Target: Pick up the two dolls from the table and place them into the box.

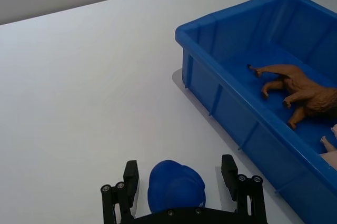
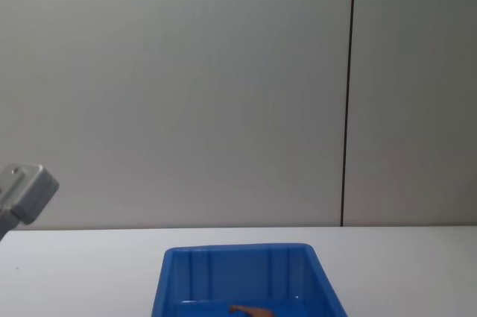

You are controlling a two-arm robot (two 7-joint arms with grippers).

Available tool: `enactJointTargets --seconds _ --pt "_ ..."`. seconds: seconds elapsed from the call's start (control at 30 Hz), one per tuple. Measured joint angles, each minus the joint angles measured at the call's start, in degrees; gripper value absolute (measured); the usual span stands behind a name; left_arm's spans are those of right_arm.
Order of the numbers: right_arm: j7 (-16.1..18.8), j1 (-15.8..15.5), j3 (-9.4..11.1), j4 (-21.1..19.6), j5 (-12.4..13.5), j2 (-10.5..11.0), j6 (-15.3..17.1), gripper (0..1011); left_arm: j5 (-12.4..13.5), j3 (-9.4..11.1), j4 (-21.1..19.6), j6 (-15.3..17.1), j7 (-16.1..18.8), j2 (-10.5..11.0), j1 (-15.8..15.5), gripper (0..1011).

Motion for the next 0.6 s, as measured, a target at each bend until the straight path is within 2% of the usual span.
enactJointTargets --seconds 0.23,0.37,0.6 --pt "0.01 0.00 0.00 0.00 0.00 0.00 0.00 1001 0.57 0.01 0.15 1.16 0.05 -0.10 -0.17 989" --pt "0.01 0.00 0.00 0.00 0.00 0.00 0.00 1001 0.81 0.01 0.21 1.67 0.19 -0.13 -0.23 912" --pt "0.01 0.00 0.00 0.00 0.00 0.00 0.00 1001 1.10 -0.01 0.28 2.30 0.37 -0.17 -0.32 682"
